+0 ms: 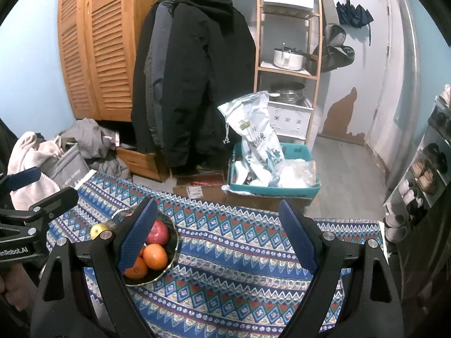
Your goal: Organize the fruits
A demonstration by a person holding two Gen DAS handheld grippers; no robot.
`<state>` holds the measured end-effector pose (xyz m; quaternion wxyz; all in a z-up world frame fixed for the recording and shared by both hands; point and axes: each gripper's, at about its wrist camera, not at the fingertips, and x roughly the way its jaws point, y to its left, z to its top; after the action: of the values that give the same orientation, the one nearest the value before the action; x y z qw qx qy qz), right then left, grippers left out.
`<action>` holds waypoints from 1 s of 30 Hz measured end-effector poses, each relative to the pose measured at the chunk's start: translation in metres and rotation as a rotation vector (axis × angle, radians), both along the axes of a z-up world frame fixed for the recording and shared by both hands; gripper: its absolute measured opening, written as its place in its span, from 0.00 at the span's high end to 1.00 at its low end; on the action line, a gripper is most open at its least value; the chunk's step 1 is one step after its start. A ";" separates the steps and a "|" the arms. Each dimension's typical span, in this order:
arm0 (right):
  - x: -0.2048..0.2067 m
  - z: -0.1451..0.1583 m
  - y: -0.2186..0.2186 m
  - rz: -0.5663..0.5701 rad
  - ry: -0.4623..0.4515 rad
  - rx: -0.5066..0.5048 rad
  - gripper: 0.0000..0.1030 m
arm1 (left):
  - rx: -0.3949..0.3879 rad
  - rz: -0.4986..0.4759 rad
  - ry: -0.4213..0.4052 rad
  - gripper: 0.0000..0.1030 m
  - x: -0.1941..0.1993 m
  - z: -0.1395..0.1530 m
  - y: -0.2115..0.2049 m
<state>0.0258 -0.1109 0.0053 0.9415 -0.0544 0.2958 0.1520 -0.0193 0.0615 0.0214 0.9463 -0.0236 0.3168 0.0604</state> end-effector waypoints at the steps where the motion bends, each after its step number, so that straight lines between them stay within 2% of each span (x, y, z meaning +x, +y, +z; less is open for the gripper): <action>1: 0.000 0.000 0.000 0.002 0.001 0.000 0.16 | -0.001 0.000 0.002 0.01 0.001 -0.001 0.000; 30: 0.002 0.001 -0.001 -0.001 0.003 0.002 0.16 | -0.009 0.027 0.023 0.01 0.003 0.001 0.002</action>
<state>0.0274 -0.1120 0.0064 0.9413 -0.0529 0.2968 0.1518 -0.0160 0.0634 0.0229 0.9415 -0.0317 0.3277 0.0719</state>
